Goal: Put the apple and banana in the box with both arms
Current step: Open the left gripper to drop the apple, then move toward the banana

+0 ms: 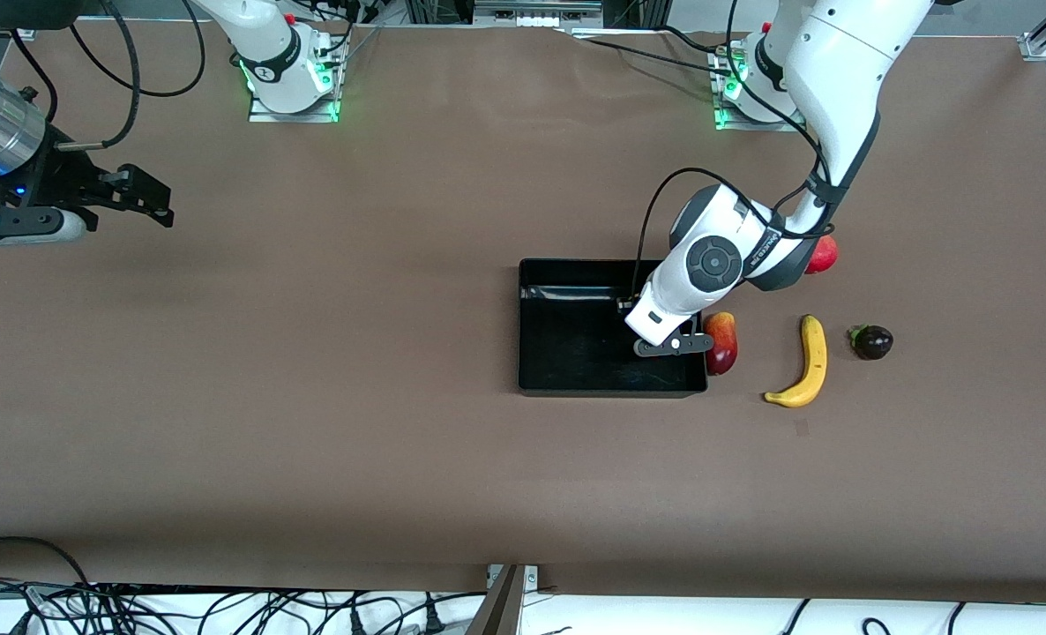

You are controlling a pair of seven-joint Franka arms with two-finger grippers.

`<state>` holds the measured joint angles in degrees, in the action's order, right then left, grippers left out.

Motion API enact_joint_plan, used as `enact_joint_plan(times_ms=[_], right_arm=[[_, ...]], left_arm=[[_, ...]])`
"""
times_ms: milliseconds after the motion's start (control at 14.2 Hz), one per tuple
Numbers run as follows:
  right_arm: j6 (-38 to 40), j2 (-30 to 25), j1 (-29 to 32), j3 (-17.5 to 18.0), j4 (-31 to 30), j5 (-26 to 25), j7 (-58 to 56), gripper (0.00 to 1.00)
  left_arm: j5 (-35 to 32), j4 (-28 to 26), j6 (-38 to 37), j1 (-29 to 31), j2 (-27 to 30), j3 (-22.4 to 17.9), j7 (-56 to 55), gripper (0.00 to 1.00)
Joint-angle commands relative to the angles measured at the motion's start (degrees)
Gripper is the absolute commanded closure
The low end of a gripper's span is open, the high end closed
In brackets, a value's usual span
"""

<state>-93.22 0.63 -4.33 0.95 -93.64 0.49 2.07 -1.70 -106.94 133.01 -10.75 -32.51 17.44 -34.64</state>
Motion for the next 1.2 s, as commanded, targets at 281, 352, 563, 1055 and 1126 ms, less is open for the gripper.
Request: enact_joint_plan(times_ms=[281,352,563,1055,1126], right_arm=[[-0.21,0.34,0.38,1.16,1.44,-0.58,0.04,0.0],[-0.21,0.25,0.37,1.16,1.44,-0.58,0.03,0.0],[-0.21,0.16,0.37,1.16,1.44,-0.58,0.03,0.0],[-0.3,0.16,0.37,1.16,1.44,-0.58,0.21,0.0],[-0.3,0.16,0.37,1.16,1.44,-0.58,0.21,0.0]], left_arm=[[-2.94,8.3,-15.55,5.27,7.2,-1.71,11.04,0.0],[-4.18,10.24,-18.46,8.08,7.03,-1.71,17.44,0.0],[-8.04,10.7,-18.4,15.99,5.98,-1.8,34.33,0.0],[-14.82,-1.66,8.53,26.21,-1.32,-1.88,47.21,0.0],[-16.39,-3.69,12.59,26.39,-1.41,-1.88,47.13,0.0]])
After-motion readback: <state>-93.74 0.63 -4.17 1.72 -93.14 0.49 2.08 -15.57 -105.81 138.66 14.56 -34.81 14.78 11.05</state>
